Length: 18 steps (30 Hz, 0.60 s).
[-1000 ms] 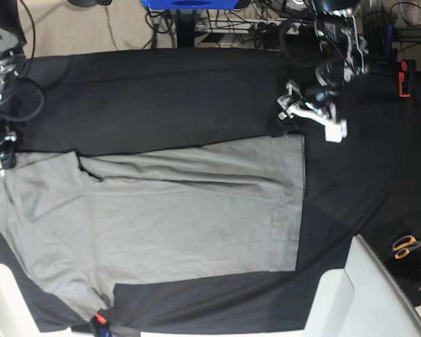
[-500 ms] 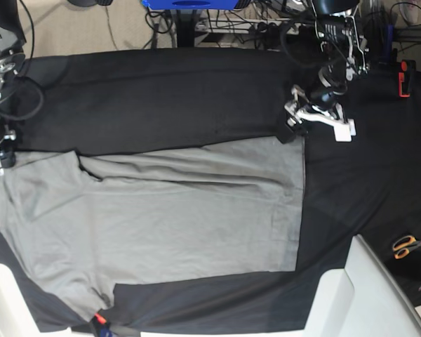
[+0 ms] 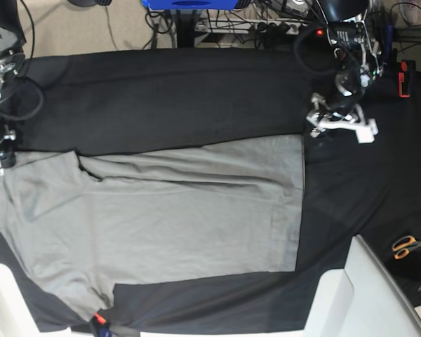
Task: Fold the T-shirt properly
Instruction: 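Release the folded edge and reposition both grippers on the shirt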
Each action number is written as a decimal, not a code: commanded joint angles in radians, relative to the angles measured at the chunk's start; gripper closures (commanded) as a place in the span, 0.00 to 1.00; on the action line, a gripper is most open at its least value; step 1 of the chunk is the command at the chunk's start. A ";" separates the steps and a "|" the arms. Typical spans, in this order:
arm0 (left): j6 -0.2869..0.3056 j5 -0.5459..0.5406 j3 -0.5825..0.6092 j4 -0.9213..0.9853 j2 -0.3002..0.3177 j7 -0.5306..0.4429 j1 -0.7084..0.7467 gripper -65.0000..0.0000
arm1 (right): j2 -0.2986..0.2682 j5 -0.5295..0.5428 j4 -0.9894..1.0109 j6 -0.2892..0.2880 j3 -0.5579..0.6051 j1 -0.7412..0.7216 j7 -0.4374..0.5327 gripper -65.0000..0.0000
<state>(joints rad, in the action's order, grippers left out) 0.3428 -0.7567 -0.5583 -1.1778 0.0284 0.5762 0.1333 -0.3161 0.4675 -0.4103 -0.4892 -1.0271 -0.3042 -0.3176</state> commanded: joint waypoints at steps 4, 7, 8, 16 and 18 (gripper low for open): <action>-0.006 0.006 0.037 -0.007 -0.005 0.012 -0.021 0.55 | -0.025 0.010 -0.012 -0.012 0.003 -0.017 0.011 0.99; -0.006 0.006 0.037 0.006 -0.006 0.012 -0.047 0.55 | -0.025 0.010 -0.012 -0.012 0.003 -0.017 0.011 0.99; -0.006 0.006 0.036 0.025 -0.005 0.012 -0.056 0.55 | -0.025 0.010 -0.012 -0.012 0.003 -0.017 0.011 0.99; -0.001 0.006 0.039 0.141 0.000 0.011 -0.126 0.56 | -0.025 0.010 -0.012 -0.012 0.003 -0.017 0.011 0.99; -0.001 0.006 0.054 0.144 0.000 0.011 -0.128 0.56 | -0.025 0.010 -0.012 -0.012 0.003 -0.017 0.011 0.99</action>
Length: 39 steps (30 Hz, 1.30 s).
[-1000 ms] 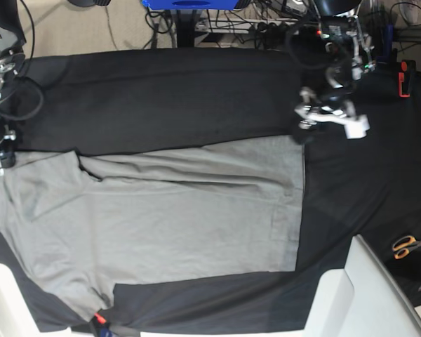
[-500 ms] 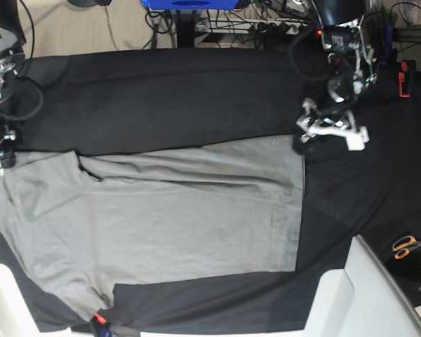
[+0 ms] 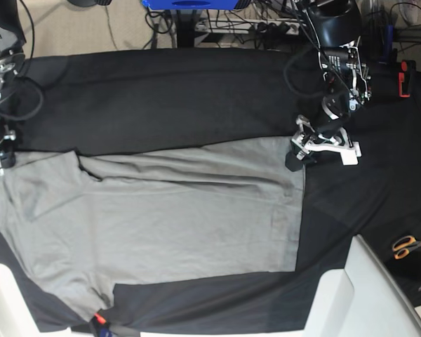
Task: Fold the T-shirt properly
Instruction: 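Release the folded edge and reposition both grippers on the shirt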
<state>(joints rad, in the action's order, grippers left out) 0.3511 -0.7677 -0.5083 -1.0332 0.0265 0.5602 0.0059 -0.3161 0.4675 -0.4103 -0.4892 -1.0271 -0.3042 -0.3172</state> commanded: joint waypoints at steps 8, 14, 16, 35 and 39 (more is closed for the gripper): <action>-0.014 0.017 0.083 0.001 0.025 0.028 -0.001 1.00 | -0.027 0.010 -0.019 -0.012 0.003 -0.020 0.011 0.99; -0.014 0.007 0.086 -0.066 0.069 0.108 0.015 1.00 | -0.022 0.009 -0.095 -0.012 0.004 -0.019 0.010 0.99; -0.014 0.007 0.089 -0.112 0.091 0.149 0.016 1.00 | -0.022 0.009 -0.121 -0.012 0.004 -0.017 -0.018 0.99; -0.008 0.006 0.092 -0.203 0.198 0.255 0.076 1.00 | 0.110 0.012 -0.553 0.001 -0.005 0.139 -0.368 0.99; -0.008 0.011 0.092 -0.253 0.204 0.257 0.111 1.00 | 0.153 0.015 -0.640 0.056 -0.005 0.190 -0.397 0.99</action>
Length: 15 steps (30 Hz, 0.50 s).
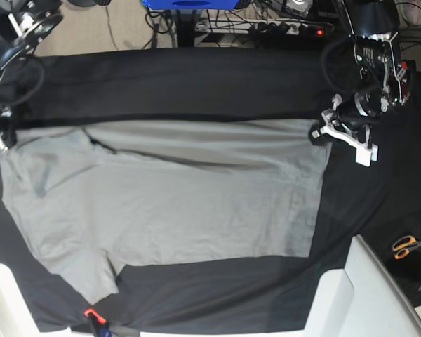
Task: Fold the T-shirt properly
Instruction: 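Release the folded edge and reposition both grippers on the shirt, then pull the shirt's folded edge toward the arms with both grippers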
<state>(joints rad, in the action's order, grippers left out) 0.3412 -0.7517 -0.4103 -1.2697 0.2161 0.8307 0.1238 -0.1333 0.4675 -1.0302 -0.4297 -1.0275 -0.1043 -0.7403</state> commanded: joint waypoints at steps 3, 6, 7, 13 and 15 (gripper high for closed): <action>0.002 -0.004 -0.006 -0.064 0.016 -0.014 0.041 1.00 | 0.007 0.015 -0.091 -0.004 -0.004 0.031 0.000 0.99; 0.002 -0.002 -0.006 -0.095 0.010 -0.015 0.086 1.00 | 0.031 0.015 -0.143 -0.004 -0.006 0.067 -0.022 0.99; 0.002 -0.004 -0.008 -0.101 0.010 -0.017 0.098 1.00 | 0.039 0.015 -0.158 -0.004 -0.006 0.079 -0.023 0.99; 0.002 -0.009 -0.016 -0.167 0.013 -0.017 0.173 1.00 | 0.054 0.015 -0.206 -0.004 -0.006 0.147 -0.025 0.99; 0.002 -0.006 -0.016 -0.187 0.013 -0.017 0.195 1.00 | 0.054 0.017 -0.213 -0.004 -0.006 0.165 -0.049 0.99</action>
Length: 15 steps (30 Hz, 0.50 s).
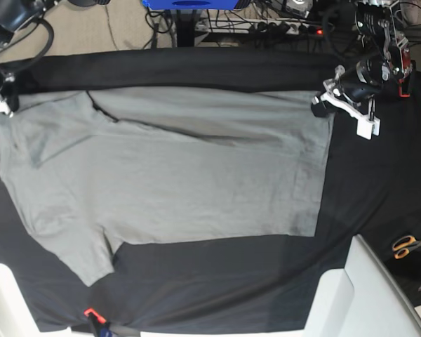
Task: Fold the T-shirt properly
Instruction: 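Pull the shirt's folded edge toward the arms with both grippers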
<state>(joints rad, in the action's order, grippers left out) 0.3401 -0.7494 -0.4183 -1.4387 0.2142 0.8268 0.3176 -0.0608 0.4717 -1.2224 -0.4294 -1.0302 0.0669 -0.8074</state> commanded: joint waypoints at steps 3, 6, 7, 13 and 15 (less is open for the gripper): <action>0.003 -0.009 -0.007 -0.024 0.017 -0.014 0.022 1.00 | -0.017 0.012 -0.046 -0.006 -0.003 0.018 -0.004 0.99; 0.001 -0.005 -0.009 -0.040 0.017 -0.016 0.055 1.00 | 0.002 0.012 -0.070 -0.007 -0.003 0.043 -0.004 0.99; 0.001 -0.005 -0.009 -0.049 0.017 -0.017 0.065 1.00 | 0.003 0.012 -0.079 -0.007 -0.003 0.050 -0.004 0.99; 0.001 -0.005 -0.009 -0.083 0.017 -0.017 0.113 1.00 | 0.023 0.012 -0.101 -0.007 -0.002 0.081 -0.005 0.99; 0.001 -0.003 -0.009 -0.083 0.017 -0.019 0.120 1.00 | 0.023 0.012 -0.102 -0.007 -0.002 0.081 -0.005 0.99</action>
<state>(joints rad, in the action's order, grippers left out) 0.3397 -0.7448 -0.4194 -1.5036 0.2176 0.8200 0.4324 -0.0196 0.4717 -1.3029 -0.4335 -1.0294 0.1482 -0.8276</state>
